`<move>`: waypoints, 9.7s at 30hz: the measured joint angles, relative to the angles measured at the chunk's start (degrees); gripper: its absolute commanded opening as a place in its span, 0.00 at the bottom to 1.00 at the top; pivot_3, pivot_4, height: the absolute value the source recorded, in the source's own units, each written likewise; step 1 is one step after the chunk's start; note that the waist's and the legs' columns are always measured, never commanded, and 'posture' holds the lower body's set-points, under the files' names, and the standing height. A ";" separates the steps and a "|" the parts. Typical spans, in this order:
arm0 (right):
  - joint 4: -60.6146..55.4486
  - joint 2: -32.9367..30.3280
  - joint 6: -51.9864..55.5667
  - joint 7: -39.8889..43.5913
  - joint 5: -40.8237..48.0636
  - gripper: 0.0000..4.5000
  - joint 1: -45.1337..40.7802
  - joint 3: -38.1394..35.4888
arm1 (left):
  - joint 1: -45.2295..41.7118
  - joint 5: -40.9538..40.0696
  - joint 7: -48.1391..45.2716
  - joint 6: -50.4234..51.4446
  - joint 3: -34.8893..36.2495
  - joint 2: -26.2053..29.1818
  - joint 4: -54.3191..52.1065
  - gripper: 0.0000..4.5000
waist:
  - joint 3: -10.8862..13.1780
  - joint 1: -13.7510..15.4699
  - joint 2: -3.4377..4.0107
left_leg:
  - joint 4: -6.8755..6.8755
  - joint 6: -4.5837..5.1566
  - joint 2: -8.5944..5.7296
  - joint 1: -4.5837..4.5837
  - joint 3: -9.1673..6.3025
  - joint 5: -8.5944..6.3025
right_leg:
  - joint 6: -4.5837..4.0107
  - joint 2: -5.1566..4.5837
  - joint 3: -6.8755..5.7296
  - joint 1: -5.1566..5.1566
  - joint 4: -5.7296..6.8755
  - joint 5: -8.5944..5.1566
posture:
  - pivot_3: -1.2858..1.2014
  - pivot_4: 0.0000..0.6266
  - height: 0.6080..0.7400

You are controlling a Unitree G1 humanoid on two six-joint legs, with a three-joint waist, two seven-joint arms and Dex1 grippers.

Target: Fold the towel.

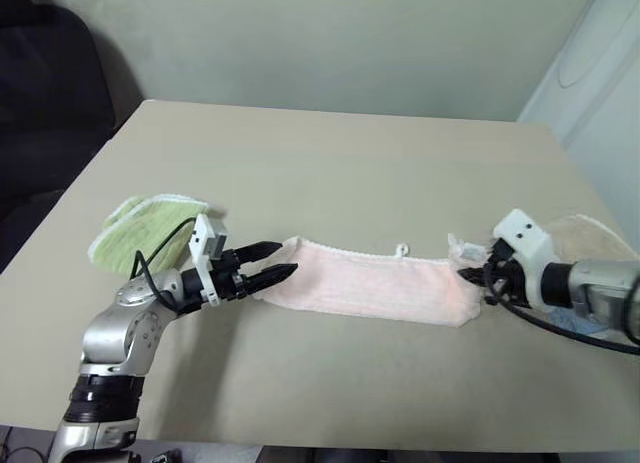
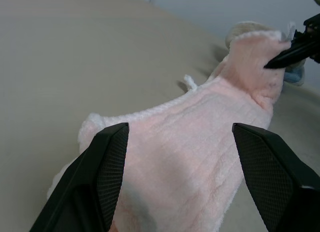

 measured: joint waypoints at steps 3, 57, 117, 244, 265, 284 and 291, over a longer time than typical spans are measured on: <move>-0.04 4.46 0.88 1.77 -4.21 0.01 -3.53 6.82 | 0.15 0.02 0.43 -0.04 0.06 -0.08 0.01 0.80 | 0.03 -0.07 -0.05 | -0.01 -0.01 0.03 0.05 0.00 0.06 | 0.01 0.01 -0.02 0.03 0.03 0.02 | 0.52 0.24 1.00; 18.65 24.40 -10.40 15.30 -27.28 0.00 -7.73 10.56 | -3.07 1.79 -0.42 -1.65 -1.21 -1.12 3.26 0.80 | 0.22 0.13 0.04 | -0.07 0.27 0.01 0.19 -0.05 0.47 | -0.13 -0.02 -0.05 0.13 0.00 0.36 | 0.52 0.24 1.00; 21.13 32.71 -22.27 23.82 -28.70 0.00 -11.04 2.98 | 23.94 -72.85 82.59 15.01 10.78 -6.61 -21.59 0.99 | 0.78 0.13 0.11 | -0.14 -0.83 -0.03 1.22 0.01 0.35 | -0.59 0.34 -0.06 0.95 0.06 0.13 | 0.52 0.24 1.00; 9.71 27.94 -13.97 12.47 -26.27 0.00 11.68 -2.32 | -27.54 26.54 -0.78 -8.63 -31.70 -15.53 27.54 0.00 | 1.14 0.95 -0.10 | 0.06 0.42 -0.09 0.86 -0.13 0.62 | 0.69 0.08 0.05 1.17 -0.10 -0.09 | 0.52 0.24 1.00; 0.19 25.63 -6.80 11.39 -8.22 0.43 10.29 -25.82 | -23.81 3.86 3.07 9.35 -2.59 -13.46 18.18 0.04 | 0.96 0.74 -0.21 | 0.04 0.14 -0.11 0.63 0.02 0.80 | 0.88 0.11 0.14 1.00 -0.15 -0.09 | 0.52 0.24 1.00; 4.93 28.19 -5.60 5.36 -7.51 0.59 10.15 -26.62 | -28.05 3.82 2.13 28.67 -14.49 -17.15 26.58 0.83 | 0.99 1.14 -0.23 | 0.09 0.37 -0.13 0.32 -0.05 1.10 | 0.44 0.07 0.08 0.82 -0.11 0.29 | 0.52 0.24 1.00; 3.88 29.49 -5.84 3.57 -7.50 0.59 11.17 -26.62 | -30.33 4.76 2.18 30.01 -17.27 -21.81 29.76 0.83 | 0.99 1.33 -0.23 | 0.14 0.46 -0.15 0.31 -0.03 1.14 | 0.83 0.05 0.09 0.85 -0.12 0.16 | 0.52 0.24 1.00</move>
